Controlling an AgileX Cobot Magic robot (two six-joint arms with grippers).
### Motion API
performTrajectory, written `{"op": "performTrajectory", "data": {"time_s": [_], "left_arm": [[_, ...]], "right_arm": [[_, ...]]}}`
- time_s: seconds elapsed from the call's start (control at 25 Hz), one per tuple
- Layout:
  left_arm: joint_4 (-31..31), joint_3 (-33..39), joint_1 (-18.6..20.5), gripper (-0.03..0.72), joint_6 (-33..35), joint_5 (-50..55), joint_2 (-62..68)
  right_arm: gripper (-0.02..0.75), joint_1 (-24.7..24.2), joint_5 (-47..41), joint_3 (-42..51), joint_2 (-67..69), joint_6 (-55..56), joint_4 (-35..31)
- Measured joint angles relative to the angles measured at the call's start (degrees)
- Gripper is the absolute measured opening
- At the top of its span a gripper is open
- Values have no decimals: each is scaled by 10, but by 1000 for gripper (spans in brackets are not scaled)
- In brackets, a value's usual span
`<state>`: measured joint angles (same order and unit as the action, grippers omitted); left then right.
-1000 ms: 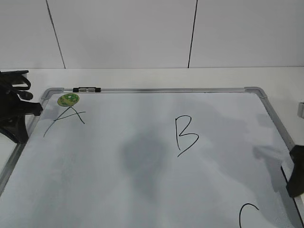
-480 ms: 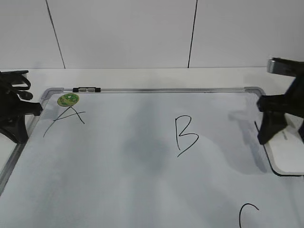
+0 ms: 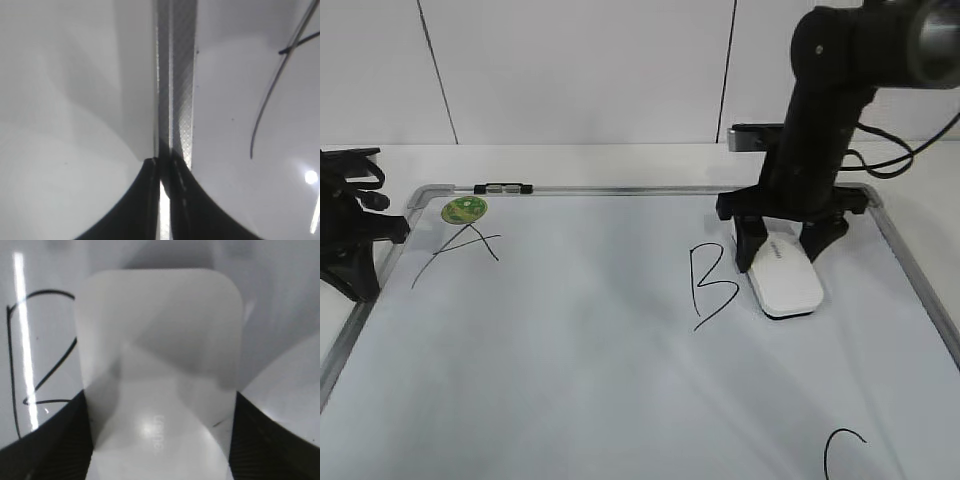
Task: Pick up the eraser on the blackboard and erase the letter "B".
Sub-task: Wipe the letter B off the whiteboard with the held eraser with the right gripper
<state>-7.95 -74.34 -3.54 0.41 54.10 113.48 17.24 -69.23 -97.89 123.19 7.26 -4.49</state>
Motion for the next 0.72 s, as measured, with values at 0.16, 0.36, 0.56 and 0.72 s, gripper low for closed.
{"op": "performTrajectory", "data": {"time_s": [0.16,0.36,0.56,0.72], "left_arm": [[0,-1,0,17,0,0,0],[1,-1,0,17,0,1,1],[1,-1,0,17,0,2,1],[1,-1,0,17,0,2,1]], "right_arm": [[536,0,-42,-77,53,0,-3],[535,17,-58,-104,69,2,8],[535,76,-32,-107,71,2,26],[534,137,-19,-109,74,3,-1]]}}
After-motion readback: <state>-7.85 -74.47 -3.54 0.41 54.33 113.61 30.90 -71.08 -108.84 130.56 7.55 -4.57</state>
